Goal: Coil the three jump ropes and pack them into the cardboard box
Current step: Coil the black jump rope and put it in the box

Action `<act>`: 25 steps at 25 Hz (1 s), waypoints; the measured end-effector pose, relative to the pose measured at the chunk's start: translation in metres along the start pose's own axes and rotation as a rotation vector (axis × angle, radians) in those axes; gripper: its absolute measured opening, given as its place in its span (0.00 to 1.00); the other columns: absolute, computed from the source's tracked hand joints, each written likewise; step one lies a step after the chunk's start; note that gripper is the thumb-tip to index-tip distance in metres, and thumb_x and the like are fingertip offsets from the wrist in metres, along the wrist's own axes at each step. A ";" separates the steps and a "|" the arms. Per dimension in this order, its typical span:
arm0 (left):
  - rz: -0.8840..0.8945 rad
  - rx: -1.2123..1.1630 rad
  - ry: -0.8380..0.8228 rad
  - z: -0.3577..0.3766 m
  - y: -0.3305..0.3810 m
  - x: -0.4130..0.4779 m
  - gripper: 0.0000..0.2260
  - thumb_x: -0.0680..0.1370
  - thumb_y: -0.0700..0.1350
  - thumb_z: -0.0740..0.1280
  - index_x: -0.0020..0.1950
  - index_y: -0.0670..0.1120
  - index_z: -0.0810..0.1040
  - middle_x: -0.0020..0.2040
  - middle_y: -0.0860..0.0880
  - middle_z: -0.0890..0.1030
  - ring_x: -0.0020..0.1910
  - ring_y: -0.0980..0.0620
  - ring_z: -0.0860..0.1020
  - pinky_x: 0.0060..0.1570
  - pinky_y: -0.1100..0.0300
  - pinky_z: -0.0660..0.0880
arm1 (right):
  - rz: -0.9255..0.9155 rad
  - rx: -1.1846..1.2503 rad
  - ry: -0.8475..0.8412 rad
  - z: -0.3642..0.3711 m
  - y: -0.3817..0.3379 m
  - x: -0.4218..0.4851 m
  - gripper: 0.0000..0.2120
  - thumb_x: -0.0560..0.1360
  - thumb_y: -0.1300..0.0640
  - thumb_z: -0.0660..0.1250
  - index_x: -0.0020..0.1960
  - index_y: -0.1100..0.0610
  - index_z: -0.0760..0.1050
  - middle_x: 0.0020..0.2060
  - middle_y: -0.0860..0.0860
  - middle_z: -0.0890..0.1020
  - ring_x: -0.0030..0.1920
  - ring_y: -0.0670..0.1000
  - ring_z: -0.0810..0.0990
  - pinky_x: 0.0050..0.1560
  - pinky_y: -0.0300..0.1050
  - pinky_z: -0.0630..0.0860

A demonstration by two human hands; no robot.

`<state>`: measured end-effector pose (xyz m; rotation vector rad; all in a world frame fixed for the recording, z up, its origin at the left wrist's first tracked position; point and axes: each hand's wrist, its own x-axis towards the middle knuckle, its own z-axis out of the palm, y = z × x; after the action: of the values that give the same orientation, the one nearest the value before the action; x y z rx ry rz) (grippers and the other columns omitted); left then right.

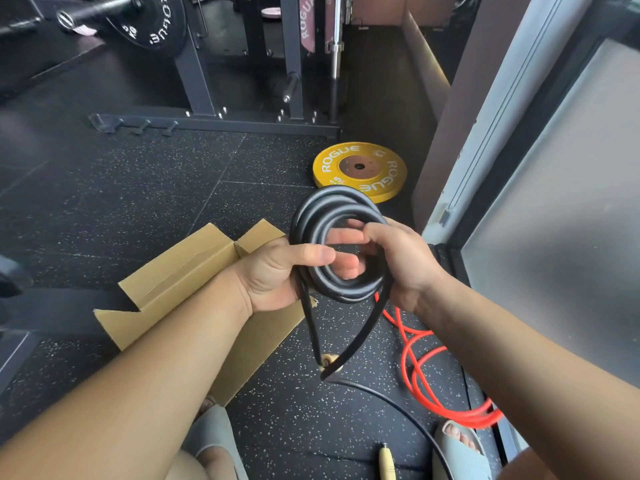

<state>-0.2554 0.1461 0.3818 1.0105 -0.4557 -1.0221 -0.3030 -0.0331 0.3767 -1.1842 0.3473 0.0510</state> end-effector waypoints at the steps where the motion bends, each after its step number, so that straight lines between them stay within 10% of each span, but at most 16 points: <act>1: 0.016 -0.031 0.004 0.003 -0.004 0.001 0.16 0.63 0.47 0.81 0.49 0.46 0.86 0.42 0.46 0.86 0.49 0.46 0.85 0.53 0.55 0.79 | 0.003 -0.011 0.028 0.000 -0.001 0.000 0.15 0.63 0.62 0.70 0.49 0.59 0.81 0.40 0.60 0.73 0.30 0.55 0.71 0.34 0.45 0.69; 5: 0.109 0.079 0.090 0.014 -0.006 0.007 0.10 0.76 0.46 0.67 0.34 0.48 0.78 0.30 0.51 0.73 0.37 0.48 0.80 0.56 0.52 0.75 | 0.035 0.000 0.014 -0.003 0.004 0.004 0.09 0.73 0.60 0.70 0.53 0.61 0.79 0.38 0.57 0.73 0.27 0.51 0.72 0.30 0.41 0.70; 10: 0.263 -0.119 0.124 0.020 0.021 0.003 0.13 0.79 0.52 0.61 0.37 0.47 0.71 0.28 0.52 0.70 0.30 0.51 0.73 0.51 0.55 0.76 | 0.049 -0.173 -0.133 -0.014 0.015 0.003 0.31 0.75 0.32 0.64 0.64 0.56 0.76 0.46 0.55 0.85 0.40 0.55 0.84 0.41 0.49 0.81; 13: 0.337 -0.270 0.133 0.019 0.039 -0.002 0.08 0.76 0.47 0.62 0.39 0.47 0.69 0.31 0.52 0.69 0.33 0.50 0.70 0.53 0.55 0.67 | -0.308 -0.220 -0.017 -0.018 0.037 -0.001 0.14 0.85 0.47 0.56 0.67 0.52 0.67 0.45 0.51 0.83 0.33 0.55 0.81 0.35 0.47 0.78; 16: 0.339 -0.142 0.196 0.026 0.041 0.001 0.07 0.76 0.42 0.61 0.39 0.45 0.67 0.30 0.50 0.68 0.32 0.48 0.69 0.43 0.57 0.70 | -0.583 -0.777 0.108 -0.022 0.041 0.002 0.14 0.86 0.56 0.54 0.71 0.48 0.66 0.41 0.44 0.80 0.35 0.49 0.76 0.38 0.44 0.74; 20: 0.350 0.516 0.397 0.029 0.029 0.009 0.18 0.81 0.42 0.62 0.31 0.41 0.71 0.28 0.46 0.73 0.34 0.45 0.72 0.43 0.52 0.70 | -0.548 -1.381 0.031 -0.024 0.030 0.008 0.16 0.84 0.53 0.55 0.69 0.54 0.69 0.42 0.50 0.76 0.44 0.58 0.77 0.44 0.50 0.71; 25: 0.248 0.704 0.484 0.023 0.018 0.010 0.18 0.76 0.51 0.66 0.30 0.42 0.76 0.32 0.42 0.78 0.37 0.46 0.76 0.47 0.51 0.73 | -0.413 -1.617 -0.186 0.001 0.025 -0.014 0.03 0.76 0.56 0.59 0.48 0.54 0.67 0.37 0.51 0.71 0.42 0.62 0.78 0.41 0.54 0.78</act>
<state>-0.2588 0.1289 0.4075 1.7252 -0.5297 -0.3553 -0.3219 -0.0207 0.3583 -2.8014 -0.2197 0.0828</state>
